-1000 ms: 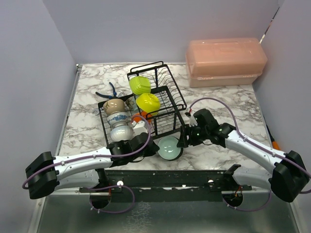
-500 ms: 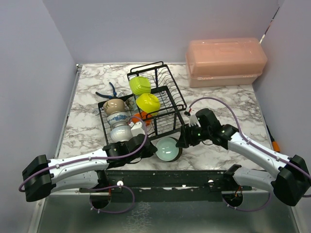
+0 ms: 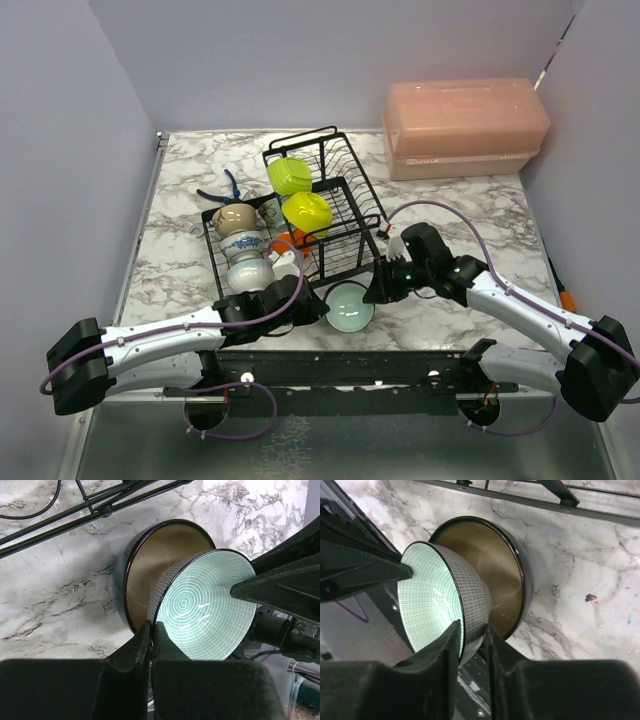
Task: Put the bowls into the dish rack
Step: Pick up the bowl from the center of the board.
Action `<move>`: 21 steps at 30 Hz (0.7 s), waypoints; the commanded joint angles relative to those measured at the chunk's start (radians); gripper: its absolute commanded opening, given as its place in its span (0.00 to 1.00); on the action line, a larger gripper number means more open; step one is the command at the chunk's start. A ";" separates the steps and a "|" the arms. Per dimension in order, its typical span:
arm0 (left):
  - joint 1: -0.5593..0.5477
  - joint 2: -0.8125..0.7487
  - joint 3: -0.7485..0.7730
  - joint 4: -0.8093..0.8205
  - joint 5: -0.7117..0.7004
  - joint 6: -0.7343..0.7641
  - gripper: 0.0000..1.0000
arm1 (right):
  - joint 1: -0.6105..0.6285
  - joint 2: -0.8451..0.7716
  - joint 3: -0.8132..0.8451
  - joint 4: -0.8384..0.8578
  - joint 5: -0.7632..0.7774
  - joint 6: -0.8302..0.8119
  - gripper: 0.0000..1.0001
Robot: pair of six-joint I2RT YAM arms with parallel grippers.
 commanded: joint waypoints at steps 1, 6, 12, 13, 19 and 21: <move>-0.004 -0.063 0.017 0.237 -0.002 0.038 0.00 | 0.005 0.005 0.013 0.018 -0.014 -0.013 0.20; -0.004 -0.040 0.041 0.208 0.027 0.077 0.17 | 0.005 -0.009 0.033 -0.004 0.001 -0.017 0.00; -0.017 0.058 0.104 0.117 0.032 0.094 0.45 | 0.005 -0.041 0.062 -0.020 0.010 -0.016 0.00; -0.020 0.068 0.112 0.106 0.025 0.094 0.46 | 0.005 -0.045 0.065 -0.022 0.010 -0.017 0.00; -0.029 0.026 0.114 0.089 -0.025 0.102 0.06 | 0.005 -0.074 0.064 -0.034 0.025 -0.014 0.04; -0.029 -0.007 0.103 0.087 -0.036 0.102 0.00 | 0.005 -0.088 0.063 -0.032 0.031 -0.011 0.09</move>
